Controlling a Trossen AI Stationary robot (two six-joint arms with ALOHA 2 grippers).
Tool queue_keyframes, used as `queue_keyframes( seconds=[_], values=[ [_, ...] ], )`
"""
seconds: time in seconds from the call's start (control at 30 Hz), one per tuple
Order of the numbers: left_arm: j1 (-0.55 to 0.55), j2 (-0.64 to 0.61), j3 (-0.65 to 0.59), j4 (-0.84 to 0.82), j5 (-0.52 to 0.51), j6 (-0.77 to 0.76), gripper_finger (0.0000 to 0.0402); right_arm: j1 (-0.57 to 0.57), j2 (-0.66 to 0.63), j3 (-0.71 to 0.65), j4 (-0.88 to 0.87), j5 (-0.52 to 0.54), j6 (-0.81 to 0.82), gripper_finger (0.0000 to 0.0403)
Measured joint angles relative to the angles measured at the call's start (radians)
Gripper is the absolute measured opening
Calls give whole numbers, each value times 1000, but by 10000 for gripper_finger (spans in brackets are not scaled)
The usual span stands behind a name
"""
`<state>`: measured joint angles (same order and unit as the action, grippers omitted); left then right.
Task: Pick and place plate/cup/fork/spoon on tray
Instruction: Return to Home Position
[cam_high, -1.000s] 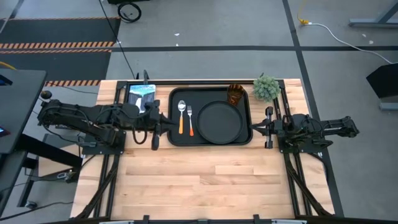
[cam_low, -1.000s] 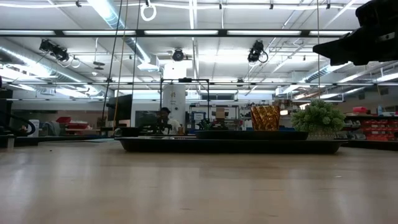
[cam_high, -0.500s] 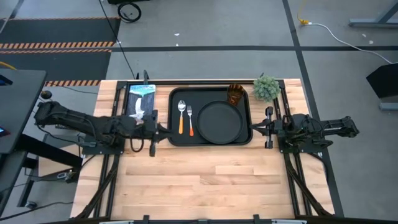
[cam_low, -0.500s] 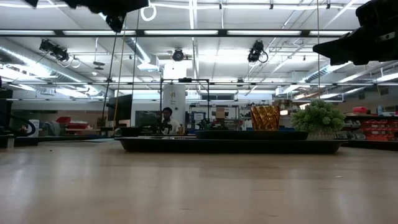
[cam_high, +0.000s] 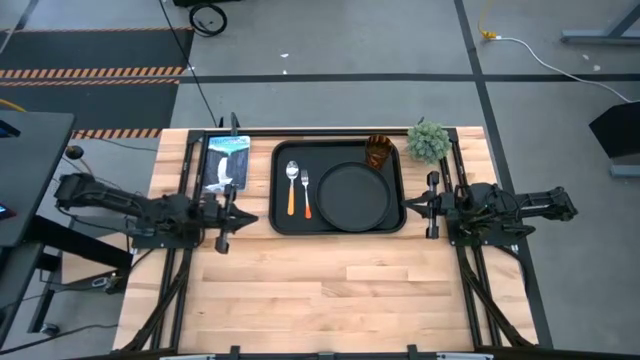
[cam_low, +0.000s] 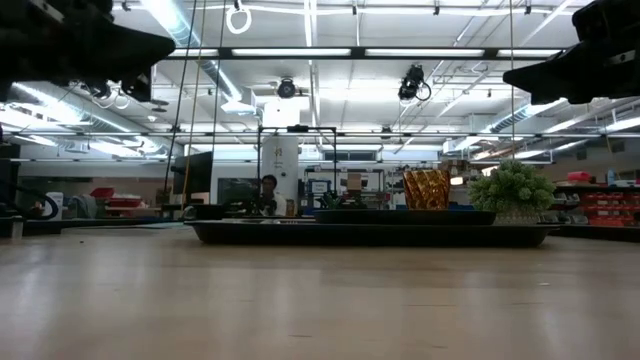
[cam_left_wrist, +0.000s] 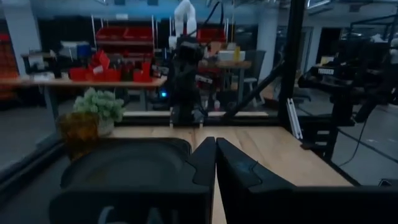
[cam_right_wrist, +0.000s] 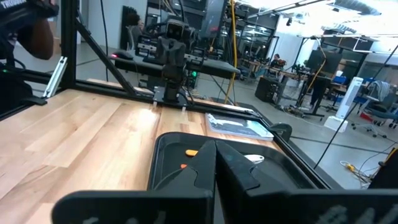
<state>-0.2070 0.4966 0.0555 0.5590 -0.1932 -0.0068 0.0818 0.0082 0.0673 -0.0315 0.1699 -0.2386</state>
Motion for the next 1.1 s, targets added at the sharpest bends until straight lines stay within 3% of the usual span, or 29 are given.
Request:
queue_keyframes(
  seconds=[0.2, 0.43, 0.63, 0.8, 1.1],
  values=[
    [-1, -166, -45, -110, 0, -7, 21, 0, 0, 0, 0, 0, 0, 16],
    [-2, -260, -45, -284, 8, -35, 20, 0, 0, 0, 0, 0, 0, 16],
    [-17, -326, -43, -515, 12, -171, 20, 0, 0, 0, 0, 0, 0, 16],
    [-17, -362, -43, -502, 22, -245, 20, 0, 0, 0, 0, 0, 0, 16],
    [-28, -481, -43, -500, 22, -244, 20, 0, 0, 0, 0, 0, 0, 16]
  ],
)
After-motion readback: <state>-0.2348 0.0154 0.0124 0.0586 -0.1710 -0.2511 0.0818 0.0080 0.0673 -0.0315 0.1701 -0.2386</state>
